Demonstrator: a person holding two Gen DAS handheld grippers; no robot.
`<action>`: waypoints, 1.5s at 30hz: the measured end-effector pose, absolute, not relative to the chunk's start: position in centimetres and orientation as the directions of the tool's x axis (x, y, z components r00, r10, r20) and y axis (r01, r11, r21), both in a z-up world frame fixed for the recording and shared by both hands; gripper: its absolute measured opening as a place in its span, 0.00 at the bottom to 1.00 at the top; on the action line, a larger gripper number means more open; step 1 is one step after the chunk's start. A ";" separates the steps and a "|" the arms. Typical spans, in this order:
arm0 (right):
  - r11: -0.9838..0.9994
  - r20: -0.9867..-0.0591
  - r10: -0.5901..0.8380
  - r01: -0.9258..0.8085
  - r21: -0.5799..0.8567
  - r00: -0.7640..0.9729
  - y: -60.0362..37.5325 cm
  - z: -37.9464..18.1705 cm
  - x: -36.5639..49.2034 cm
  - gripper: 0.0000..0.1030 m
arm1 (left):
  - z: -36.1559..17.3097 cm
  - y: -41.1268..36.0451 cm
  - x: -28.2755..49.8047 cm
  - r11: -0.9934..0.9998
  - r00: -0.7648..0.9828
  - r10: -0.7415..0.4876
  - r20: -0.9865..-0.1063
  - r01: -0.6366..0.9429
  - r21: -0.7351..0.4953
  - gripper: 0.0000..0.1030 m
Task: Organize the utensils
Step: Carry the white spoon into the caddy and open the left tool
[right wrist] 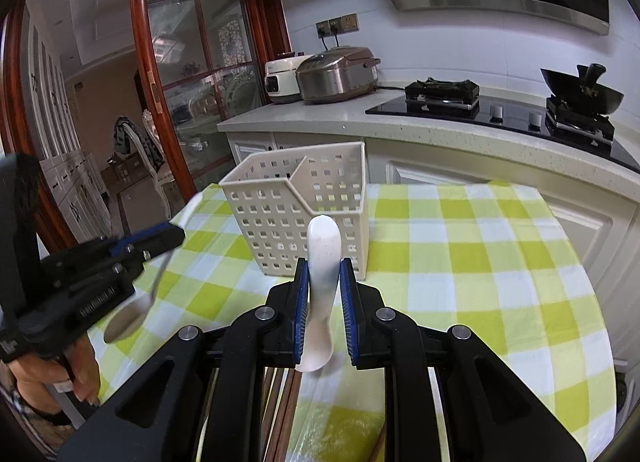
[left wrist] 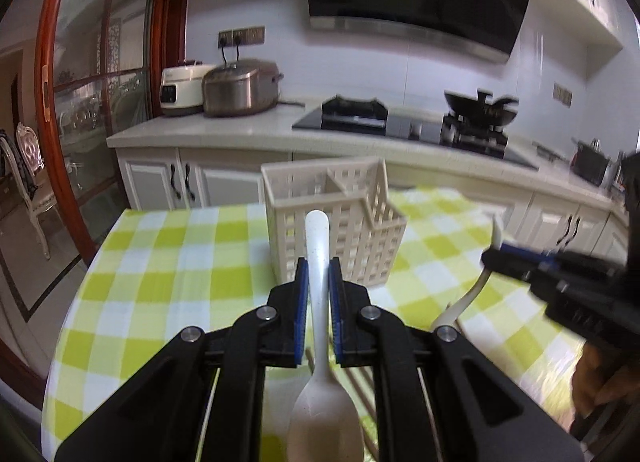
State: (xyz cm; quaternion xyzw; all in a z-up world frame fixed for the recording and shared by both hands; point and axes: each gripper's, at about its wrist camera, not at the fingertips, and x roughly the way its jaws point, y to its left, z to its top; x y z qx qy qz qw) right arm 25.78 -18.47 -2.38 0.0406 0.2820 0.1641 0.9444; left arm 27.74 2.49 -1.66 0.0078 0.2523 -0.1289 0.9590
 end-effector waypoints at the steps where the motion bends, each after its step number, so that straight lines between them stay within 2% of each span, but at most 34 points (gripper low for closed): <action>1: 0.943 -0.517 0.333 -0.288 0.168 0.788 -18.4 -2.3 25.8 0.17 | -1.1 2.5 27.7 0.965 0.845 -0.252 -0.471 0.254 -0.060 0.10; 10: 0.943 -0.497 0.333 -0.293 0.160 0.802 -18.4 -1.1 27.2 0.17 | 2.1 1.3 28.7 0.960 0.877 -0.270 -0.398 0.278 -0.040 0.10; 26: 0.931 -0.365 0.364 -0.330 0.154 0.857 -18.6 5.4 34.0 0.17 | 7.7 0.9 36.5 0.966 0.942 -0.256 -0.219 0.239 -0.102 0.10; 35: 0.930 -0.360 0.367 -0.347 0.123 0.858 -17.8 4.9 37.7 0.17 | 6.6 1.5 40.5 0.962 0.947 -0.253 -0.200 0.223 -0.160 0.10; 45: 0.923 -0.376 0.385 -0.357 0.145 0.843 -17.9 2.6 40.3 0.17 | 3.9 0.8 42.4 0.974 0.962 -0.196 -0.189 0.170 -0.147 0.10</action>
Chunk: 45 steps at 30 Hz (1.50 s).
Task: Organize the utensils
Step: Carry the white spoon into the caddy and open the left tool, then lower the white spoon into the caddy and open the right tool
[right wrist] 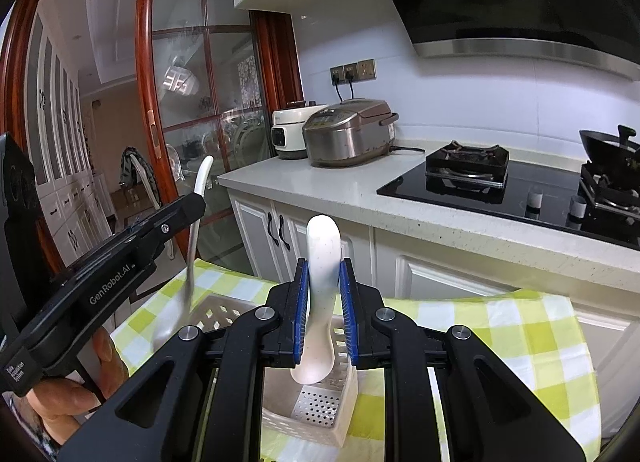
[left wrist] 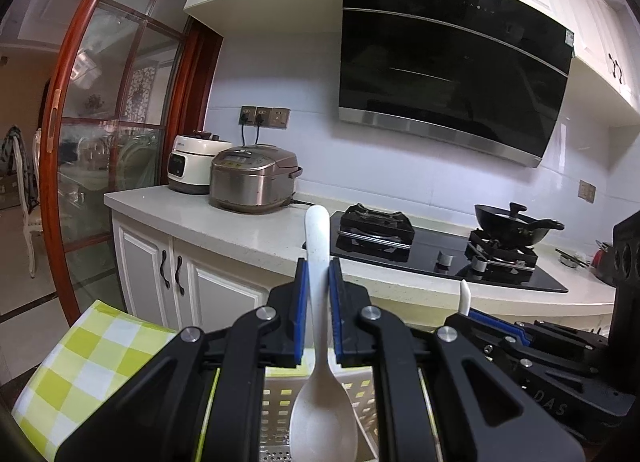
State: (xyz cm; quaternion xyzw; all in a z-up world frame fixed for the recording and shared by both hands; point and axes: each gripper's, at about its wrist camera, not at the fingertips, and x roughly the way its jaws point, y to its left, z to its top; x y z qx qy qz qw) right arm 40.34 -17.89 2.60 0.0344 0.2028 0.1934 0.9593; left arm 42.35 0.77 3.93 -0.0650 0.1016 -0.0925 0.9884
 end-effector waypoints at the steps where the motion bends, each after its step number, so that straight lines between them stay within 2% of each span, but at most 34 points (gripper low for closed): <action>1: 0.922 -0.377 0.387 -0.359 0.145 0.842 -17.9 2.5 40.4 0.17 | 3.7 0.7 42.4 0.975 0.963 -0.192 -0.187 0.166 -0.145 0.10; 9: 0.914 -0.393 0.404 -0.379 0.142 0.826 -17.3 1.1 40.8 0.17 | 2.1 0.5 42.9 0.979 0.966 -0.170 -0.193 0.144 -0.144 0.09; 11: 0.913 -0.395 0.406 -0.381 0.144 0.824 -17.3 0.9 40.8 0.17 | 2.0 0.4 42.5 0.981 0.968 -0.165 -0.187 0.142 -0.131 0.06; 28: 0.912 -0.419 0.407 -0.385 0.140 0.812 -16.1 1.1 40.1 0.19 | 0.9 1.9 39.4 0.982 0.966 -0.157 -0.205 0.131 -0.137 0.06; 31: 0.917 -0.412 0.397 -0.377 0.134 0.820 -16.0 1.5 39.4 0.21 | 1.0 2.5 38.7 0.982 0.967 -0.151 -0.206 0.123 -0.142 0.06; 33: 0.920 -0.412 0.388 -0.369 0.128 0.825 -16.1 1.9 38.9 0.21 | 1.0 2.9 38.0 0.981 0.966 -0.150 -0.210 0.120 -0.150 0.10; 36: 0.927 -0.409 0.372 -0.357 0.116 0.833 -16.4 2.3 37.8 0.21 | 0.9 3.6 36.3 0.980 0.969 -0.141 -0.205 0.107 -0.165 0.31; 39: 0.933 -0.404 0.358 -0.339 0.122 0.842 -17.0 2.7 36.2 0.22 | 0.9 4.3 34.2 0.980 0.969 -0.136 -0.208 0.100 -0.172 0.38; 42: 0.937 -0.401 0.348 -0.322 0.132 0.848 -17.7 2.8 34.1 0.22 | 0.6 4.9 31.8 0.982 0.968 -0.125 -0.216 0.090 -0.166 0.54; 43: 0.939 -0.401 0.344 -0.318 0.133 0.849 -17.8 2.8 33.4 0.25 | 0.4 5.1 30.8 0.983 0.969 -0.121 -0.217 0.086 -0.164 0.61; 44: 0.940 -0.403 0.341 -0.314 0.134 0.850 -18.0 2.6 32.6 0.32 | 0.2 5.3 29.8 0.984 0.968 -0.118 -0.221 0.083 -0.160 0.65; 45: 0.941 -0.404 0.337 -0.308 0.136 0.851 -18.2 2.3 31.7 0.35 | 0.0 5.4 29.1 0.984 0.968 -0.116 -0.224 0.081 -0.157 0.66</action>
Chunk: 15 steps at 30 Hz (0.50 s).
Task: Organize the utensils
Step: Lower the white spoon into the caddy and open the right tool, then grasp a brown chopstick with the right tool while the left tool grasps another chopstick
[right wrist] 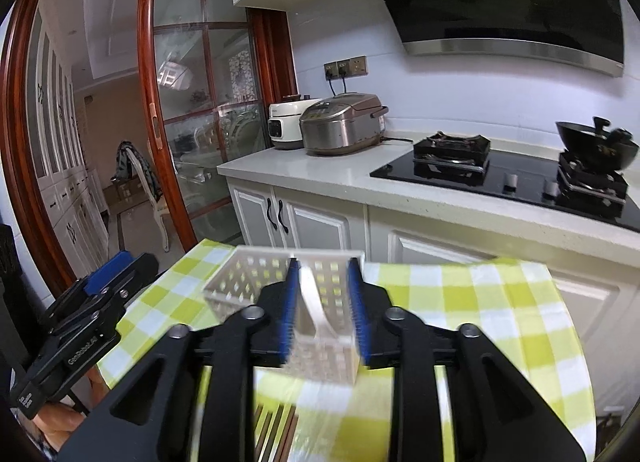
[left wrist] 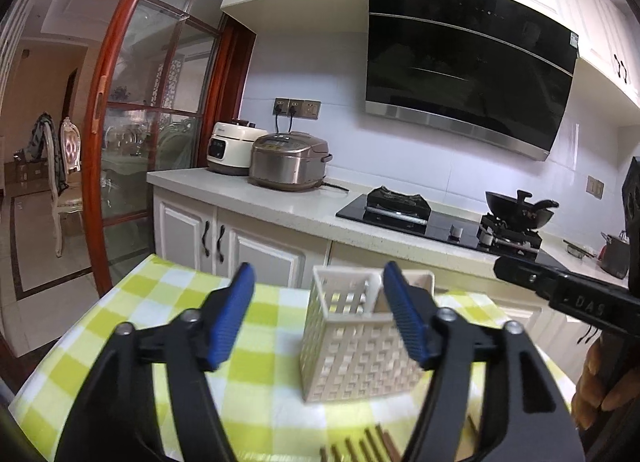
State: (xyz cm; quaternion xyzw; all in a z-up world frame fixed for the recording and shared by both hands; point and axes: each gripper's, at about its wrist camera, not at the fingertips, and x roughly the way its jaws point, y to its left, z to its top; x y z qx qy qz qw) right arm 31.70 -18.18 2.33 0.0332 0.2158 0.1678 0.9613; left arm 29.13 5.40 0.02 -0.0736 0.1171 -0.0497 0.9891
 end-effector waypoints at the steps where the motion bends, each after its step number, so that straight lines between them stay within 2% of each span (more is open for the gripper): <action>1: 0.942 -0.404 0.335 -0.305 0.139 0.851 -18.3 2.2 31.3 0.36 | -0.3 5.5 28.2 0.985 0.966 -0.113 -0.231 0.079 -0.152 0.67; 10: 0.951 -0.431 0.308 -0.270 0.150 0.848 -19.3 -0.7 24.7 0.36 | -3.4 5.1 22.2 0.993 0.956 -0.100 -0.275 0.079 -0.087 0.83; 15: 0.955 -0.477 0.296 -0.254 0.153 0.828 -20.2 -3.3 22.0 0.40 | -5.0 4.6 20.3 0.994 0.935 -0.096 -0.341 0.073 -0.080 0.86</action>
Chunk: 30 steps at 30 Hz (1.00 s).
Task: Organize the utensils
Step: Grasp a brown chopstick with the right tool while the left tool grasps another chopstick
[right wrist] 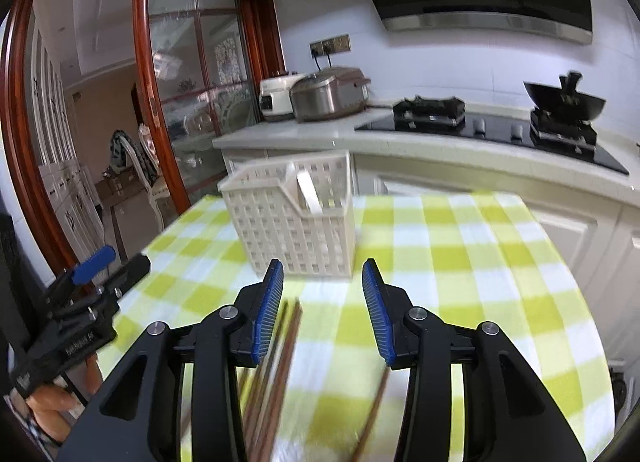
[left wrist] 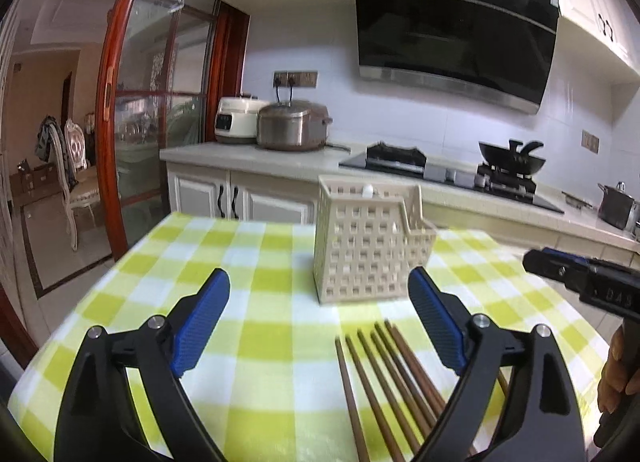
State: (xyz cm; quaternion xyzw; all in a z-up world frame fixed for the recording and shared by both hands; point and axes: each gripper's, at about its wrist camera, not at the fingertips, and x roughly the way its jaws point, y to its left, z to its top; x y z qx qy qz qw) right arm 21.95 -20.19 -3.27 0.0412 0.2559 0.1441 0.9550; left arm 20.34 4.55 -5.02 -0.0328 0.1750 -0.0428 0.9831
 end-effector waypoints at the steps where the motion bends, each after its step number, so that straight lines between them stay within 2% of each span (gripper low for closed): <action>1: 0.956 -0.486 0.293 -0.249 0.154 0.823 -20.4 -3.7 21.8 0.40 | -5.2 4.5 20.2 0.995 0.931 -0.092 -0.354 0.068 -0.078 0.87; 17: 0.973 -0.681 0.229 -0.140 0.184 0.695 -23.2 -11.6 23.0 0.39 | -12.1 3.8 22.7 0.998 0.762 -0.038 -0.647 0.001 -0.058 0.87; 23: 0.978 -0.730 0.208 -0.131 0.162 0.651 -22.5 -13.1 25.4 0.31 | -13.2 4.2 24.3 0.997 0.703 -0.059 -0.709 0.001 -0.082 0.86; 30: 0.986 -0.764 0.162 -0.127 0.105 0.624 -21.6 -13.7 27.2 0.26 | -12.8 3.6 25.1 0.999 0.697 -0.043 -0.716 0.017 -0.043 0.84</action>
